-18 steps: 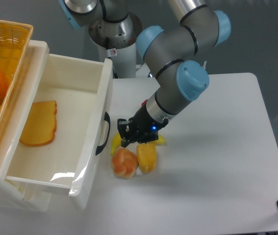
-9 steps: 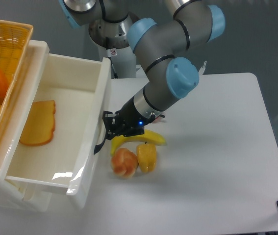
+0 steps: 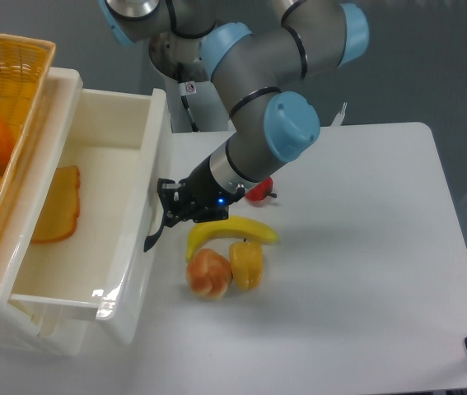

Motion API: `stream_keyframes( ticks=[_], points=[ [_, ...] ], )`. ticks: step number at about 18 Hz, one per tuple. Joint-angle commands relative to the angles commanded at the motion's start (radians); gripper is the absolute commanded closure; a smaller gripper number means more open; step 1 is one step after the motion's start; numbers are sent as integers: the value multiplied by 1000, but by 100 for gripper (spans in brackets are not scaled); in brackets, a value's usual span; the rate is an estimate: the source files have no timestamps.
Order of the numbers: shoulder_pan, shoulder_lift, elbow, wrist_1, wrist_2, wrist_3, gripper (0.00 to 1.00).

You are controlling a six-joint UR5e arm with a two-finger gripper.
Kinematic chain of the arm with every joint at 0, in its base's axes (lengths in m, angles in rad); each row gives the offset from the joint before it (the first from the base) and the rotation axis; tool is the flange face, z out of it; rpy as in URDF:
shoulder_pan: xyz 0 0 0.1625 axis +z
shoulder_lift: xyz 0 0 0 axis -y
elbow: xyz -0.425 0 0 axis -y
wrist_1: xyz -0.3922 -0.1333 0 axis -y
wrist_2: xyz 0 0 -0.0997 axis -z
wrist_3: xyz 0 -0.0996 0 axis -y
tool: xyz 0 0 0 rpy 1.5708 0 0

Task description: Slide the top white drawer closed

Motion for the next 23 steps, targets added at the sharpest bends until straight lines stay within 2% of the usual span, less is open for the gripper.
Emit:
stream_keyframes(
  ticks=[16,21,23],
  points=[
    [-153,3,0,12,0,-115,100],
    [-180,2,0,15,3,-130,100],
    [-187,0,0,34,5,-138,100]
  ],
)
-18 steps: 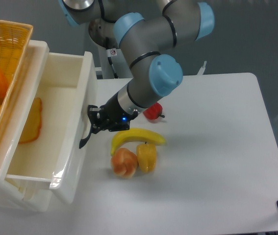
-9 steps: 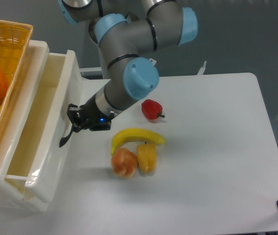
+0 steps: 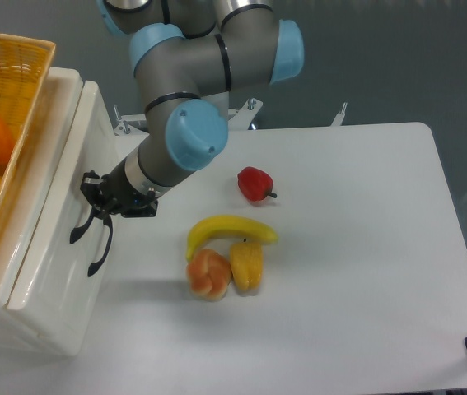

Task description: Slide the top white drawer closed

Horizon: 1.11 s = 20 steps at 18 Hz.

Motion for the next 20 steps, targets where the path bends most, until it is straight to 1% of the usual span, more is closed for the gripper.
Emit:
stream_keyframes(
  ticks=[3,7,8,9,10,11,12,14,16,18,20],
  points=[
    [-11,2,0,8,0,-8,100],
    [-2,-2,9,12,5,6,100],
    [3,-5,9,29,6,11,80],
    [23,-5,9,54,23,24,65],
    [47,-5,9,66,43,32,49],
    [72,-5,11,71,66,34,6],
    [93,-5,15,78,87,38,0],
    [144,-11,18,113,121,57,0],
    [190,-18,26,169,175,96,0],
    [210,-44,46,263,286,188,0],
    [238,-63,57,313,427,315,0]
  ],
)
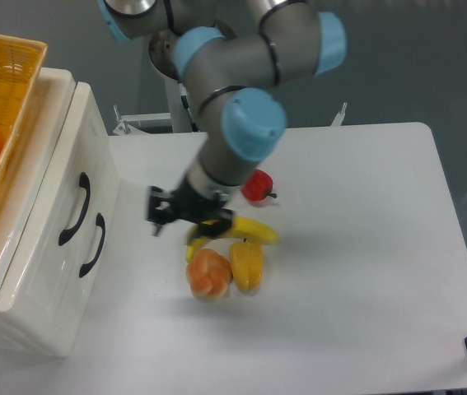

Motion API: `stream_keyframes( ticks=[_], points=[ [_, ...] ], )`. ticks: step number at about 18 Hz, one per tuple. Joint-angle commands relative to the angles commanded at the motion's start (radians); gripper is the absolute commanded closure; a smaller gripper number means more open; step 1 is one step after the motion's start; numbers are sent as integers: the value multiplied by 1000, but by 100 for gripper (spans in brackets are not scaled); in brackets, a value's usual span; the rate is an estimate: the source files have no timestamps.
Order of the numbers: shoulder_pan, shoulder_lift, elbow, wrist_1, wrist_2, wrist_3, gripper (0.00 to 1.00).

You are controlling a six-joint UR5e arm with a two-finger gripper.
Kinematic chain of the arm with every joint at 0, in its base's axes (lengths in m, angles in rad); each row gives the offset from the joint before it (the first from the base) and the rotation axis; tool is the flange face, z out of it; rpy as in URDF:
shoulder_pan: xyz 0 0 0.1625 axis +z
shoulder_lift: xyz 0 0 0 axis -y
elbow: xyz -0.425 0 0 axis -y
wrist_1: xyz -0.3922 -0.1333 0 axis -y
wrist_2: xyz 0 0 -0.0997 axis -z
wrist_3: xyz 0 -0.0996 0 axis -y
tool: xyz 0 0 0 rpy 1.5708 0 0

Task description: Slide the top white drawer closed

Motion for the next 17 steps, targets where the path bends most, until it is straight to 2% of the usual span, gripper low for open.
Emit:
stream_keyframes(
  ticks=[6,9,13,15,17],
  points=[
    [152,-40,8,39,88,360,0],
    [222,-67,25,40,102,562,0],
    [279,-110,41,80,142,787,0],
    [298,-133,49,107,154,856,0],
    [307,-150,52,111,154,870,0]
  ],
)
